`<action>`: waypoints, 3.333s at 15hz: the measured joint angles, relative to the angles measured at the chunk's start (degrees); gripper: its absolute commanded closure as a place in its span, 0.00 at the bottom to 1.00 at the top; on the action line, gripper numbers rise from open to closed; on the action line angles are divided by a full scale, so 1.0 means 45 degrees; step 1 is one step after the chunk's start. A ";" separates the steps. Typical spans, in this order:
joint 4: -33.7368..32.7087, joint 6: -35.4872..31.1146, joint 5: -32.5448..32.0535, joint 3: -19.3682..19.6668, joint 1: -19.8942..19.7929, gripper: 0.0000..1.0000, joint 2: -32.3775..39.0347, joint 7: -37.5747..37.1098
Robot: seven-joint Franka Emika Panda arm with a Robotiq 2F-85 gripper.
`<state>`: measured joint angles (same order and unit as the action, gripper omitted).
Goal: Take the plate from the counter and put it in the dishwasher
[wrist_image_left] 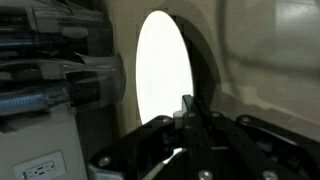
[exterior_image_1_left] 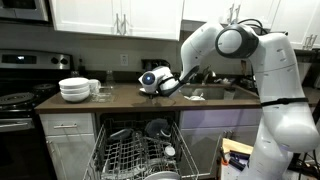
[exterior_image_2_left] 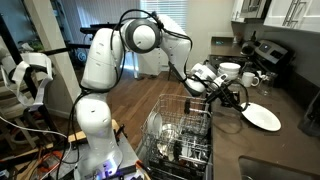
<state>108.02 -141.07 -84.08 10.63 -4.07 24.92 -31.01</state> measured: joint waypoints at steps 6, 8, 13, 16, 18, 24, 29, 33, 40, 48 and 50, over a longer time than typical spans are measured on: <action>0.0604 0.1090 -0.1508 -0.0461 0.0245 0.98 -0.0379 -0.1161; 0.0833 0.1395 -0.1877 -0.0631 0.0271 0.98 -0.0538 -0.1453; 0.1483 0.1837 -0.2016 -0.1051 0.0277 0.98 -0.1105 -0.1665; 0.1966 0.1926 -0.2016 -0.1302 0.0285 0.98 -0.1620 -0.1692; 0.2303 0.1930 -0.2015 -0.1452 0.0288 0.98 -0.1999 -0.1692; 0.3289 0.1935 -0.2015 -0.1867 0.0314 0.98 -0.3050 -0.1710; 0.4051 0.1935 -0.2007 -0.2099 0.0478 0.96 -0.3687 -0.1711; 0.4196 0.1935 -0.2006 -0.2134 0.0478 0.98 -0.3850 -0.1711; 0.4333 0.1928 -0.2010 -0.2270 0.0577 0.98 -0.3610 -0.1711; 0.4924 0.2545 -0.2800 -0.2698 0.1254 0.98 -0.3640 -0.2069; 0.5081 0.3079 -0.3210 -0.2847 0.1435 0.98 -0.3651 -0.2473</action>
<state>130.89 -127.21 -98.53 -2.17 2.39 8.49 -42.14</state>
